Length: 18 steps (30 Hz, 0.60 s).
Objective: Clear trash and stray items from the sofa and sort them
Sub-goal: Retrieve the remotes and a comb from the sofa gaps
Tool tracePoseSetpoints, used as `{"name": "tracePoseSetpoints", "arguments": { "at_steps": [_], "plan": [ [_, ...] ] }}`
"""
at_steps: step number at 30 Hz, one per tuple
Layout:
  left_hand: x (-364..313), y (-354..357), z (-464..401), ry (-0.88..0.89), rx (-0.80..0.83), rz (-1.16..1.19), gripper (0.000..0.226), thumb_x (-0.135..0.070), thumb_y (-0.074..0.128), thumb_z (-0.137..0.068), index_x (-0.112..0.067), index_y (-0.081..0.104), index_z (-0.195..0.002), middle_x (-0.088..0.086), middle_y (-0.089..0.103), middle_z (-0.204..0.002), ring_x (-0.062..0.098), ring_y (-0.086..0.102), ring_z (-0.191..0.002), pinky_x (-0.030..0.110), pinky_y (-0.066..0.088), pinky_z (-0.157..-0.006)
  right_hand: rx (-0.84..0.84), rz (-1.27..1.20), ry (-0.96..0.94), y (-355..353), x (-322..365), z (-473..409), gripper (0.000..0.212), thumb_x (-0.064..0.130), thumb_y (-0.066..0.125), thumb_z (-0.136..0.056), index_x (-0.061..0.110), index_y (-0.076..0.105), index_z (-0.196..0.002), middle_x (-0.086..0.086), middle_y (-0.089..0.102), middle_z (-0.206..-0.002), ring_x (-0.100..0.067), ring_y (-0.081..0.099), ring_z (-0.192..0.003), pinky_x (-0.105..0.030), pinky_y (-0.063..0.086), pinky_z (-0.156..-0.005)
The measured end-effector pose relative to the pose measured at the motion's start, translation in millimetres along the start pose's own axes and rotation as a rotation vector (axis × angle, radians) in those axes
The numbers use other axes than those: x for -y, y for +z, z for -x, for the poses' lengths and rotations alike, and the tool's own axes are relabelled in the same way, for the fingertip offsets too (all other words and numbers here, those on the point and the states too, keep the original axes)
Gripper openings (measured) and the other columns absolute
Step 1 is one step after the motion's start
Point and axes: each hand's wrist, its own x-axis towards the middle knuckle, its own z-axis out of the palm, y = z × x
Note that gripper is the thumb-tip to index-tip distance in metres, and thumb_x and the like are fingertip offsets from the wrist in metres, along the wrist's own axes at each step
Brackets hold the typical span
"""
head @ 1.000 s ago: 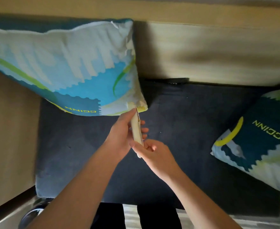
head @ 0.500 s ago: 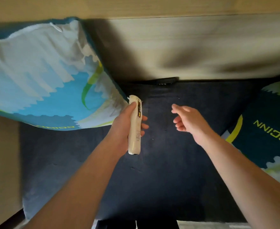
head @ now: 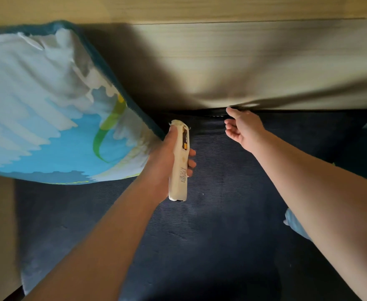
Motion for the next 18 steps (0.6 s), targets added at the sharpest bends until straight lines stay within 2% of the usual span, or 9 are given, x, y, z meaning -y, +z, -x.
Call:
{"name": "tracePoseSetpoints", "arguments": {
  "at_steps": [2, 4, 9, 11, 13, 15, 17, 18],
  "plan": [
    [-3, -1, -3, -0.01, -0.006, -0.001, 0.048, -0.063, 0.046, -0.096, -0.022, 0.064, -0.114, 0.01, 0.067, -0.083, 0.02, 0.059, -0.059, 0.032, 0.047, -0.054, -0.023, 0.038, -0.021, 5, 0, -3, 0.021, 0.035, 0.076, -0.087, 0.023, 0.06, -0.094, -0.003, 0.069, -0.081, -0.011, 0.065, -0.058, -0.023, 0.055, -0.048],
    [-3, -3, -6, -0.019, -0.019, -0.01, 0.047, -0.063, 0.046, -0.096, -0.022, 0.063, -0.113, 0.01, 0.068, -0.083, 0.02, 0.06, -0.06, 0.031, 0.047, -0.054, -0.032, 0.086, -0.047, 7, 0, -5, 0.021, 0.037, 0.076, -0.086, 0.024, 0.06, -0.089, -0.003, 0.07, -0.079, -0.01, 0.067, -0.057, -0.021, 0.055, -0.046],
    [-3, -7, -8, -0.015, -0.034, -0.025, 0.047, -0.063, 0.048, -0.095, -0.022, 0.064, -0.112, 0.009, 0.069, -0.08, 0.021, 0.061, -0.059, 0.032, 0.047, -0.053, 0.028, 0.067, -0.085, 7, 1, -4, 0.022, 0.032, 0.078, -0.088, 0.015, 0.067, -0.096, -0.004, 0.073, -0.089, -0.01, 0.073, -0.066, -0.023, 0.058, -0.052],
    [-4, -7, -5, -0.016, -0.038, -0.024, 0.05, -0.063, 0.049, -0.094, -0.02, 0.065, -0.113, 0.007, 0.07, -0.076, 0.021, 0.061, -0.058, 0.031, 0.047, -0.052, 0.041, 0.037, -0.125, 8, 1, 1, 0.031, 0.028, 0.078, -0.088, 0.006, 0.067, -0.108, -0.008, 0.074, -0.097, -0.013, 0.075, -0.074, -0.024, 0.06, -0.058],
    [-3, -5, 0, -0.012, -0.04, -0.028, 0.049, -0.063, 0.049, -0.095, -0.02, 0.065, -0.112, 0.006, 0.072, -0.072, 0.02, 0.062, -0.057, 0.03, 0.048, -0.051, 0.021, 0.025, -0.172, 11, 2, 10, 0.039, 0.025, 0.079, -0.086, 0.0, 0.066, -0.113, -0.009, 0.073, -0.093, -0.013, 0.073, -0.074, -0.026, 0.063, -0.062],
    [-4, -4, 6, -0.007, -0.041, -0.038, 0.048, -0.062, 0.049, -0.095, -0.021, 0.064, -0.113, 0.006, 0.072, -0.075, 0.02, 0.063, -0.058, 0.03, 0.049, -0.051, 0.007, 0.028, -0.233, 16, 5, 21, 0.024, 0.021, 0.08, -0.085, 0.003, 0.07, -0.097, -0.007, 0.07, -0.077, -0.01, 0.068, -0.063, -0.028, 0.064, -0.066],
    [-4, -2, 12, 0.0, -0.041, -0.048, 0.046, -0.062, 0.048, -0.096, -0.022, 0.065, -0.112, 0.007, 0.072, -0.077, 0.02, 0.064, -0.058, 0.03, 0.05, -0.051, 0.004, 0.025, -0.29, 22, 9, 36, 0.013, 0.017, 0.078, -0.084, 0.008, 0.07, -0.079, -0.005, 0.065, -0.067, -0.009, 0.062, -0.053, -0.025, 0.062, -0.061],
    [-5, -1, 17, 0.006, -0.043, -0.051, 0.046, -0.061, 0.048, -0.096, -0.021, 0.065, -0.112, 0.008, 0.072, -0.078, 0.02, 0.064, -0.058, 0.031, 0.05, -0.051, 0.0, 0.025, -0.315, 26, 11, 44, 0.012, 0.015, 0.077, -0.083, 0.007, 0.071, -0.078, -0.005, 0.063, -0.065, -0.009, 0.059, -0.05, -0.025, 0.059, -0.059]
  ]
}}
